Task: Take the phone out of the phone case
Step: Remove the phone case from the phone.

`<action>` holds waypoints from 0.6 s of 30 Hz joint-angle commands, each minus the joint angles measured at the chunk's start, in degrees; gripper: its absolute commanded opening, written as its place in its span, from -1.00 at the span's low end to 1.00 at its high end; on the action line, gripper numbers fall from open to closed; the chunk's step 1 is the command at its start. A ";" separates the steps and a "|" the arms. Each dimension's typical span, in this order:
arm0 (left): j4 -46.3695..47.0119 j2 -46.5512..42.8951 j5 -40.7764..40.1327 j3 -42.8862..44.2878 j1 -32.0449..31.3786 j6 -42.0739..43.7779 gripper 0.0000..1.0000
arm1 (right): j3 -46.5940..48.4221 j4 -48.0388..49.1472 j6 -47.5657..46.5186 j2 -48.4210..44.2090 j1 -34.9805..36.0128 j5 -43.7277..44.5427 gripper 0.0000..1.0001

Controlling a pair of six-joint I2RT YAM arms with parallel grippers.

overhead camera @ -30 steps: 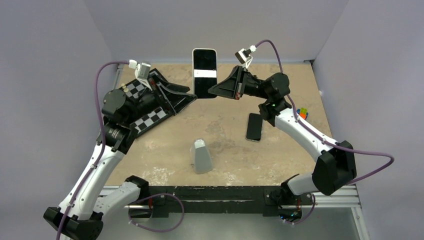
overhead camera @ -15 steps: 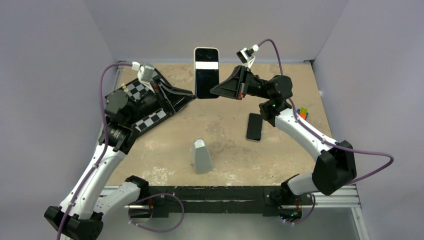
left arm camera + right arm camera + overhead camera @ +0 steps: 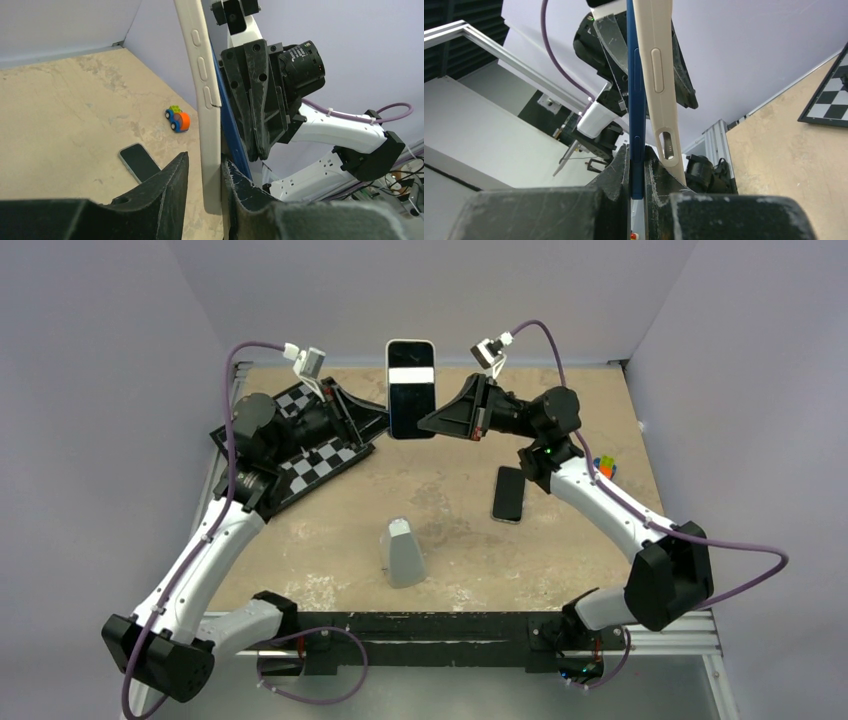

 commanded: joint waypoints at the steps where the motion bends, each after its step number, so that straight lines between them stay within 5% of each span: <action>1: 3.18 2.43 0.93 4.79 0.39 -2.92 -0.39 | 1.20 -3.41 -6.57 -3.17 0.92 0.40 -1.00; 6: 4.42 3.90 1.14 5.28 0.33 -4.63 -0.54 | 0.93 -9.51 -10.79 -4.34 1.17 0.31 -1.00; 9: 2.17 4.15 -0.88 5.43 0.34 -4.56 -1.00 | 0.73 -12.73 -13.71 -5.21 1.18 0.31 -1.00; 15: -18.34 3.24 -21.27 6.64 0.51 -4.47 -1.00 | -1.18 -27.03 -25.38 -7.87 1.17 2.72 -1.00; 18: -18.30 3.63 -23.90 3.76 1.86 -8.35 -1.00 | -3.90 -33.69 -30.76 -10.19 1.11 4.58 -1.00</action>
